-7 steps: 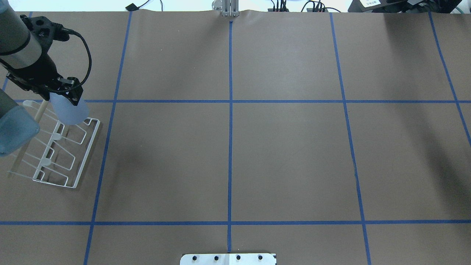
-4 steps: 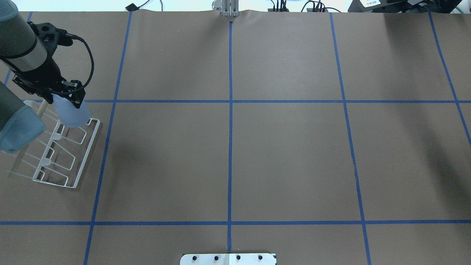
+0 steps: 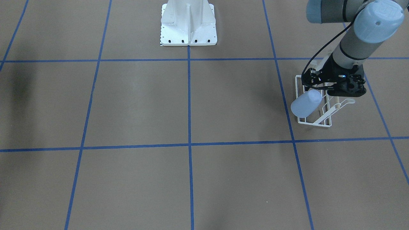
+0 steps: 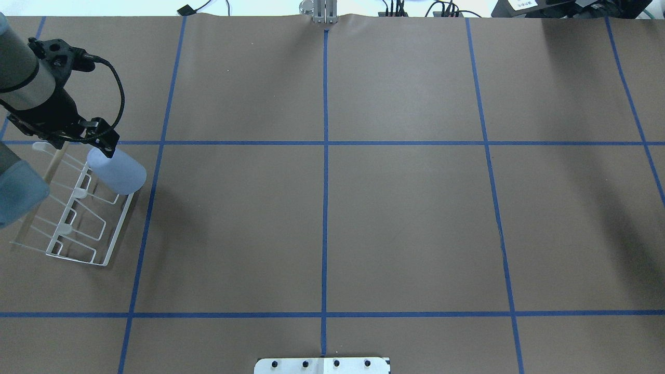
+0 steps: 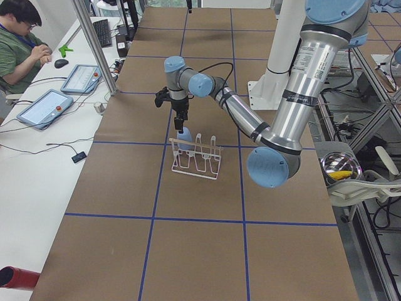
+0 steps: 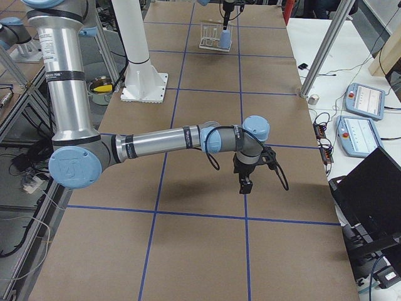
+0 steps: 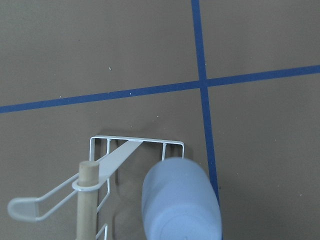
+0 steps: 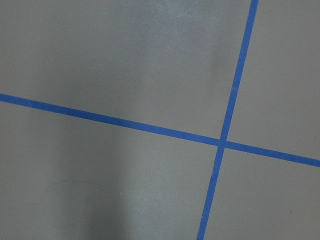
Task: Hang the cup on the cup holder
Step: 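Open the left gripper and withdraw it from the cup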
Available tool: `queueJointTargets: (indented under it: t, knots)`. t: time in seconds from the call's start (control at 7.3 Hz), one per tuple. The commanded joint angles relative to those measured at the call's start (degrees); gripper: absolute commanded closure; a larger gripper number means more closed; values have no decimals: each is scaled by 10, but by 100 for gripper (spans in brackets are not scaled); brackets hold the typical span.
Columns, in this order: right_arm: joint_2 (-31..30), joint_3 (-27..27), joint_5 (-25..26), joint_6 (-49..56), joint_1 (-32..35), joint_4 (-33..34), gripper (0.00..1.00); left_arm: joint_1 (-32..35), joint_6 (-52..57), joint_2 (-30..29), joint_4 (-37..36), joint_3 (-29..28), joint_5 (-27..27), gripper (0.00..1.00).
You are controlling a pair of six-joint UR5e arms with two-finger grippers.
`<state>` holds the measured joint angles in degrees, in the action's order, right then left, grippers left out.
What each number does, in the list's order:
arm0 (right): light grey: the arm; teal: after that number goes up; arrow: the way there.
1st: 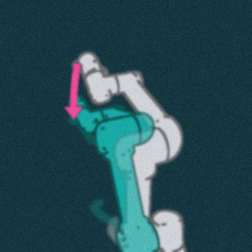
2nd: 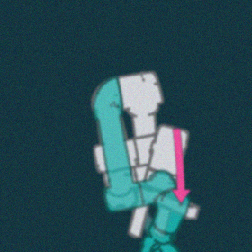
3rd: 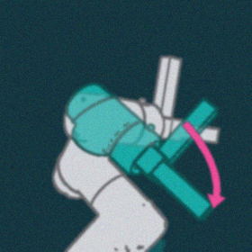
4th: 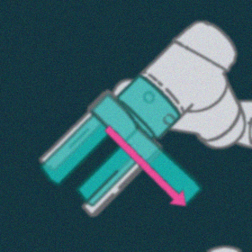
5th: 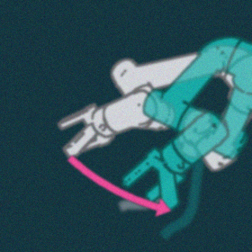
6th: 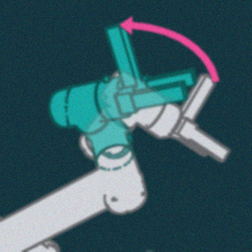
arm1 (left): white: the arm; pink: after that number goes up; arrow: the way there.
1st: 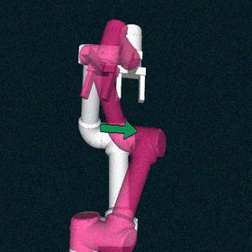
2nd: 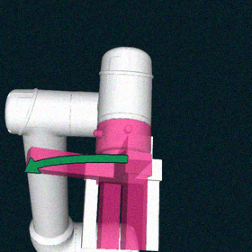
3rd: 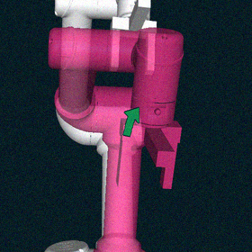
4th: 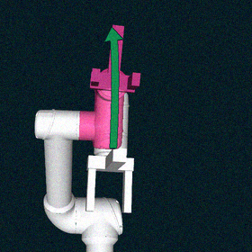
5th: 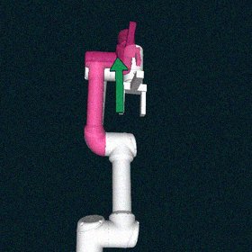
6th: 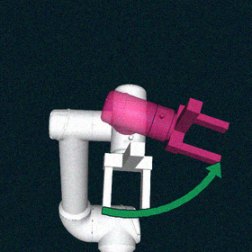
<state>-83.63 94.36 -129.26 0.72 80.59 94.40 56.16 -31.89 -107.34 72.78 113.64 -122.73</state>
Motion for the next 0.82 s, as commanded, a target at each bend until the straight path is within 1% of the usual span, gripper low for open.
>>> queueJointTargets:
  t: [0.0,0.14,0.27,0.55,0.68]
  knots:
    - [0,-3,4,0,0,0,0,43,84,3,-45,35,1,1]
    - [-1,-8,4,0,2,3,0,104,170,7,-66,32,0,1]
    - [-5,-9,2,-1,11,5,0,167,242,36,-64,13,-8,1]
    - [-7,-25,-2,-1,36,7,0,295,375,49,-54,-118,-71,1]
    - [-12,-33,-5,-1,53,8,0,317,373,49,-25,-171,-78,1]
